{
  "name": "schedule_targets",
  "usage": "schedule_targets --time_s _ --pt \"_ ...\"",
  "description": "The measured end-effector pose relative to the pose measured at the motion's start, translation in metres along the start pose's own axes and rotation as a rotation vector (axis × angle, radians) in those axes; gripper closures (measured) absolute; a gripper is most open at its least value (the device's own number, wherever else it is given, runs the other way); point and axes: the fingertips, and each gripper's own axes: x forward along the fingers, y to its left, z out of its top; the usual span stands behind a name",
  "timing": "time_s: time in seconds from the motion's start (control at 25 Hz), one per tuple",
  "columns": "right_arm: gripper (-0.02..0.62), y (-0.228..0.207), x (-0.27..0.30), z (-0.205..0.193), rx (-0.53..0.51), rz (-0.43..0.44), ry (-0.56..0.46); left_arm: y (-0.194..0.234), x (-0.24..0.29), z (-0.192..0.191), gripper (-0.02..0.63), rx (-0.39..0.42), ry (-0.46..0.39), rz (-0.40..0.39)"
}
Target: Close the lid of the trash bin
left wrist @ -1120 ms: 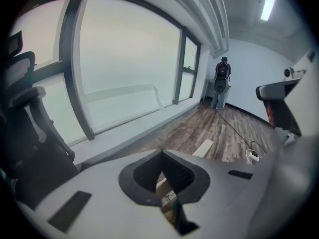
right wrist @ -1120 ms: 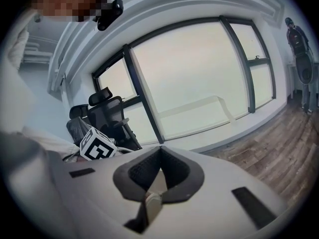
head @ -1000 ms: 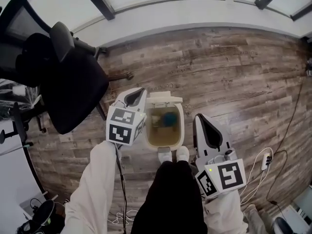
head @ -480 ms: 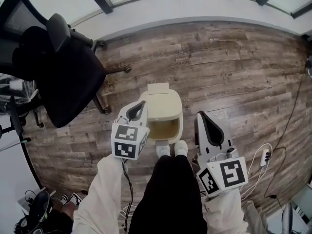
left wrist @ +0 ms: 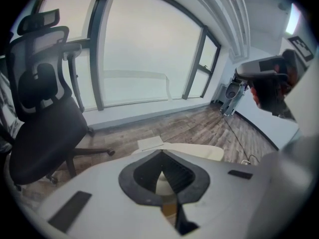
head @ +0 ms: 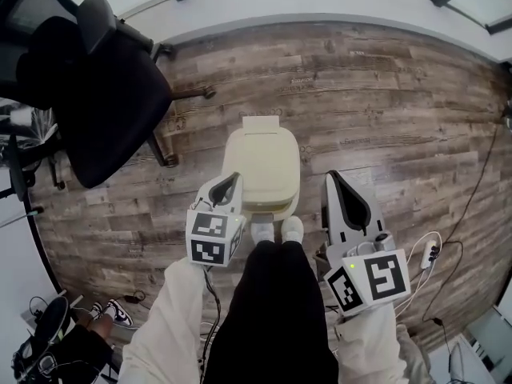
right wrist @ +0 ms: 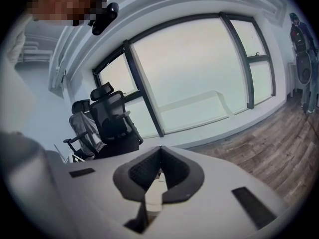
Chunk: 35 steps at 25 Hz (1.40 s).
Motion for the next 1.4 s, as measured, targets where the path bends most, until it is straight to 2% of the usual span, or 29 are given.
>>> schedule_targets --time_s 0.16,0.36,0.64,1.0,1.4 --pt "0.571 0.002 0.001 -0.008 0.000 0.008 0.021 -0.005 -0.005 -0.022 0.598 -0.042 0.023 0.000" --pt "0.571 0.007 0.008 -0.015 -0.013 0.024 0.037 -0.008 -0.001 -0.053 0.597 -0.014 0.064 0.023" --pt "0.571 0.016 0.015 -0.034 -0.021 0.043 0.069 -0.010 0.008 -0.088 0.598 -0.055 0.097 0.025" --pt "0.571 0.019 0.022 -0.057 -0.016 0.044 0.106 -0.009 0.024 -0.121 0.597 -0.115 0.143 0.042" --pt "0.571 0.014 0.028 -0.069 -0.013 0.036 0.133 -0.007 0.042 -0.148 0.598 -0.113 0.215 0.052"
